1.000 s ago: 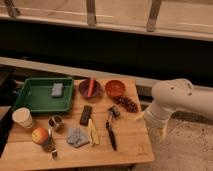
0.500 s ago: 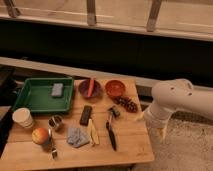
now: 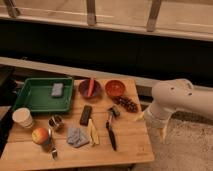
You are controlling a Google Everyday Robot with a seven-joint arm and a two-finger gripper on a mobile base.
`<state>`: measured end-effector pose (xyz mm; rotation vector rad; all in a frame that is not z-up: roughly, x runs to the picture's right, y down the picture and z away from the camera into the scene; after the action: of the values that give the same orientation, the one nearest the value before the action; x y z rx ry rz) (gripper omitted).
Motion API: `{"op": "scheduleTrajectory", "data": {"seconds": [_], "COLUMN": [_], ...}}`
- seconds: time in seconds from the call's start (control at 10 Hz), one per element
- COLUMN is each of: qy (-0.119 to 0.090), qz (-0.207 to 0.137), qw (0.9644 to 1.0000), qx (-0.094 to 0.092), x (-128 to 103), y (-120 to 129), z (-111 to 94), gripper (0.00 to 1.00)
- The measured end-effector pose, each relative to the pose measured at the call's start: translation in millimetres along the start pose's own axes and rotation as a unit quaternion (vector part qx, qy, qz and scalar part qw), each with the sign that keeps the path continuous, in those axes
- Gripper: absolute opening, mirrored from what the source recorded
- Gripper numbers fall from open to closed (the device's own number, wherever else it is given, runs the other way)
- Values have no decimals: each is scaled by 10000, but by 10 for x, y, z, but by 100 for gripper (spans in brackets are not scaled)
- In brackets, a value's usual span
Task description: Place brush in metal cup
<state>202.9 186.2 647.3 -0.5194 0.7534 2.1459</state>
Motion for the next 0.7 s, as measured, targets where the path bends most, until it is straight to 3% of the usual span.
{"op": "scheduleTrajectory", "data": {"seconds": [0.2, 0.4, 0.5, 0.7], "qy": [-15, -284, -502, -729], "qz": [-48, -423, -824, -1383], "qw": [10000, 9987, 9953, 9876], "qx": [1, 5, -63, -131], "x": [9, 113, 216, 400], "y": [6, 88, 273, 595], "z": [-11, -98, -156, -171], "gripper": [80, 80, 80, 80]}}
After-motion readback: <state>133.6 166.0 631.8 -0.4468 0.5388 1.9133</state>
